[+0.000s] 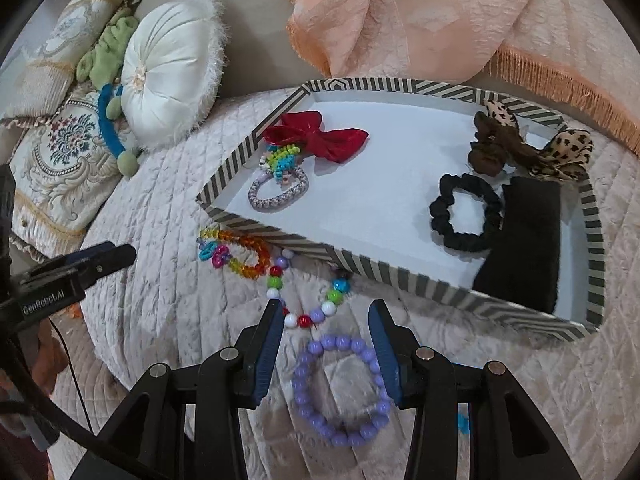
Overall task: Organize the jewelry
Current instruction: 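Withdraw both tools from the tray toward the loose bead bracelets, then grasp orange bead bracelet with left tool while right tool grips multicolour bead bracelet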
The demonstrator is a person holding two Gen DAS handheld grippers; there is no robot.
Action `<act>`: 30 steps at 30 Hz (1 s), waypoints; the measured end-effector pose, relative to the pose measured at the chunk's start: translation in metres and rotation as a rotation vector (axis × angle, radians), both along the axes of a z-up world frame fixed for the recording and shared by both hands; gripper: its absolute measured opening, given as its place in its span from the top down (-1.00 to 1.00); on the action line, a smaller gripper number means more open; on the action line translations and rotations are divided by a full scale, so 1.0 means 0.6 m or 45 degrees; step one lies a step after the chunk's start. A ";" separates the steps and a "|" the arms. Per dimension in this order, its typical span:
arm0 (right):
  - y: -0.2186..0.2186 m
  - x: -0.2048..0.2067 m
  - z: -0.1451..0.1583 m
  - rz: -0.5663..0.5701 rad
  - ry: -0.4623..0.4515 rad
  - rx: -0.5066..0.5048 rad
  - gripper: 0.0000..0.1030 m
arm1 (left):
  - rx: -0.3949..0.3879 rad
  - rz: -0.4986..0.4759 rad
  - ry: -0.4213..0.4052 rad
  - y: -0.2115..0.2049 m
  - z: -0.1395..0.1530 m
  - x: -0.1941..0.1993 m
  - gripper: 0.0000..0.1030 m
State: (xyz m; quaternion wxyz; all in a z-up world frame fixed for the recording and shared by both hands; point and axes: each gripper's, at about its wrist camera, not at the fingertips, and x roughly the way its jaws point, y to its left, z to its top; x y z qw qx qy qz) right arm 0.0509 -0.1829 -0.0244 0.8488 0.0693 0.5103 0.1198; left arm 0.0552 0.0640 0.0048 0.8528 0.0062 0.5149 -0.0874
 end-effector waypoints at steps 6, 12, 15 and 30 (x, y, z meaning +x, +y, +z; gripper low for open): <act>-0.004 0.020 -0.023 -0.051 0.031 0.016 0.18 | -0.041 -0.051 0.057 -0.008 -0.029 0.021 -0.06; -0.001 0.033 -0.042 -0.058 0.055 0.021 0.18 | -0.086 -0.067 0.085 -0.019 -0.055 0.044 -0.25; 0.011 0.035 -0.052 -0.045 0.043 -0.025 0.18 | -0.068 -0.089 0.101 -0.034 -0.069 0.056 -0.25; -0.010 0.012 -0.048 0.013 -0.024 0.020 0.83 | -0.036 -0.086 0.109 -0.062 -0.110 0.096 -0.09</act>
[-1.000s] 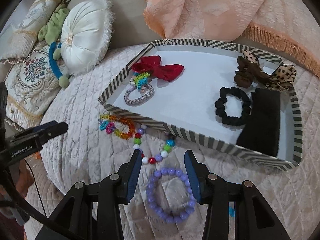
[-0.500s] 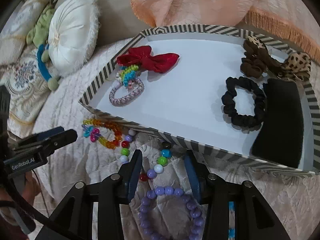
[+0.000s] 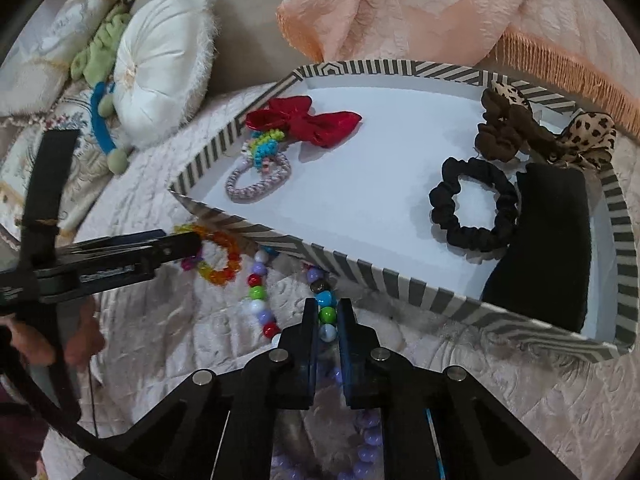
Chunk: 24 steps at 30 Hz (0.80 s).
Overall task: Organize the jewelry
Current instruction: 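Grasp orange bead bracelet with left tool while right tool grips multicolour bead bracelet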
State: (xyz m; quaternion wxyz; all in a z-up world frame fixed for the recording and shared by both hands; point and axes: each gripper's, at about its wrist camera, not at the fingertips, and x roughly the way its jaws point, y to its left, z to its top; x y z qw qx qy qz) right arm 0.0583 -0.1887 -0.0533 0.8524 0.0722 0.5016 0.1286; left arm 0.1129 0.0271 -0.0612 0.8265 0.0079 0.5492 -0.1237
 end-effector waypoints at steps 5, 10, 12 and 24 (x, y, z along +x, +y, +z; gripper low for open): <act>0.011 -0.017 0.026 0.031 -0.033 0.057 0.83 | -0.036 -0.013 0.003 0.007 0.013 -0.003 0.83; 0.020 -0.042 0.072 0.071 -0.103 0.079 0.83 | -0.060 -0.028 -0.020 0.020 0.050 -0.029 0.84; 0.021 -0.050 0.090 0.085 -0.124 0.088 0.83 | -0.063 -0.025 -0.034 0.024 0.064 -0.038 0.84; 0.006 -0.084 0.173 0.113 -0.227 0.071 0.83 | -0.075 -0.017 -0.128 0.030 0.153 -0.079 0.85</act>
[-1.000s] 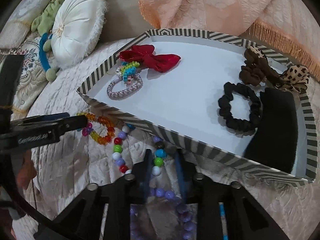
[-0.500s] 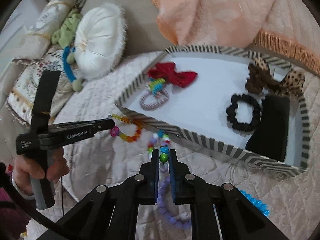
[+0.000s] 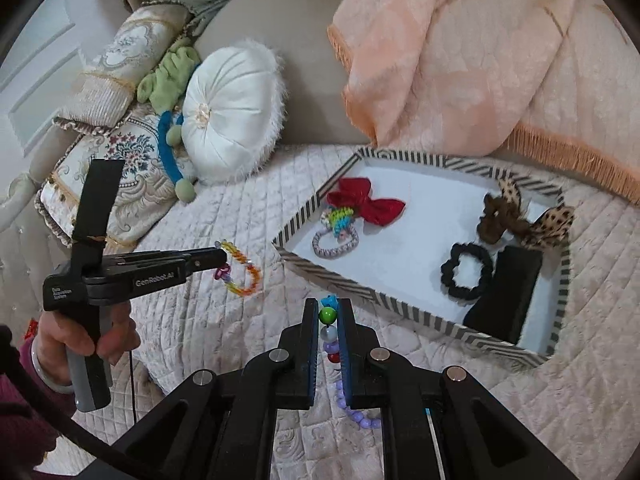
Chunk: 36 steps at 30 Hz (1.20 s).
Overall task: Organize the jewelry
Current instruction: 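Grasp orange bead bracelet with left tool while right tool grips multicolour bead bracelet, then carry both bead bracelets into the striped tray and open both tools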
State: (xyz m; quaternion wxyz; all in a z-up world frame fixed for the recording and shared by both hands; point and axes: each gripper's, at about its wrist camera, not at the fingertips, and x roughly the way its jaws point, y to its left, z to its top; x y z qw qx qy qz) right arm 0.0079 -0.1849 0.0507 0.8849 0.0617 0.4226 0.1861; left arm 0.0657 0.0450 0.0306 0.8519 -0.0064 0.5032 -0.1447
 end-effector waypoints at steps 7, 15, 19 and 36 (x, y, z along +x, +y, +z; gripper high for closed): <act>-0.017 -0.006 0.034 -0.007 -0.042 -0.025 0.83 | 0.012 -0.011 -0.079 -0.016 0.059 -0.010 0.85; -0.035 0.017 0.053 -0.025 -0.063 -0.063 0.83 | 0.044 -0.066 -0.132 -0.070 0.085 -0.005 0.85; -0.043 0.036 0.056 -0.036 -0.059 -0.072 0.83 | 0.061 -0.086 -0.144 -0.097 0.086 0.003 0.85; -0.072 0.163 0.009 -0.085 0.032 -0.131 0.83 | 0.091 -0.148 -0.079 -0.190 0.035 0.057 0.85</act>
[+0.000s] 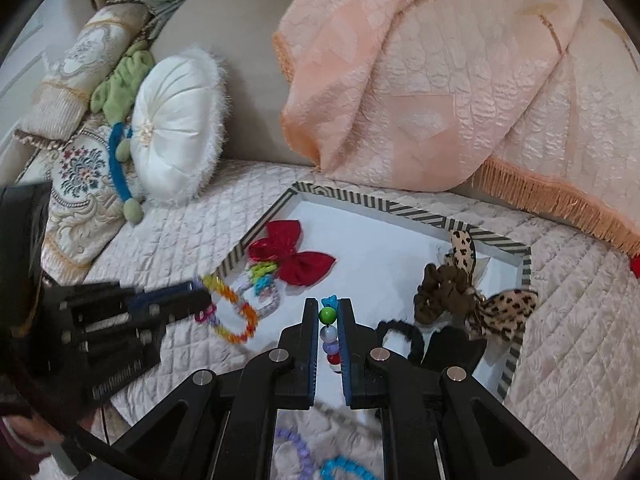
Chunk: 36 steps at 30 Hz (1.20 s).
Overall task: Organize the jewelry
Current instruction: 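Carry both bead bracelets into the striped tray and open both tools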
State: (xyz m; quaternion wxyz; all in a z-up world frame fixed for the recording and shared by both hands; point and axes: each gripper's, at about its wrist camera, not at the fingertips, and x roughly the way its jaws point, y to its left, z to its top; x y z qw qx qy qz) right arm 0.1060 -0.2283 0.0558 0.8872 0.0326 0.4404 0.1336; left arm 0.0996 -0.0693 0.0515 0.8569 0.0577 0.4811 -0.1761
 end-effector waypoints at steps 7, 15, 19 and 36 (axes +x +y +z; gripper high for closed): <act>0.000 0.067 -0.028 -0.014 0.035 -0.007 0.83 | -0.014 0.008 0.059 -0.030 -0.044 0.030 0.85; -0.019 0.151 -0.082 -0.070 0.074 -0.119 0.83 | 0.028 0.079 0.114 -0.013 -0.094 0.062 0.85; -0.042 0.183 -0.107 -0.123 0.104 -0.151 0.84 | 0.048 0.096 0.133 -0.001 -0.111 0.068 0.85; -0.056 0.204 -0.138 -0.176 0.186 -0.133 0.58 | 0.115 0.091 0.067 -0.010 -0.123 0.063 0.69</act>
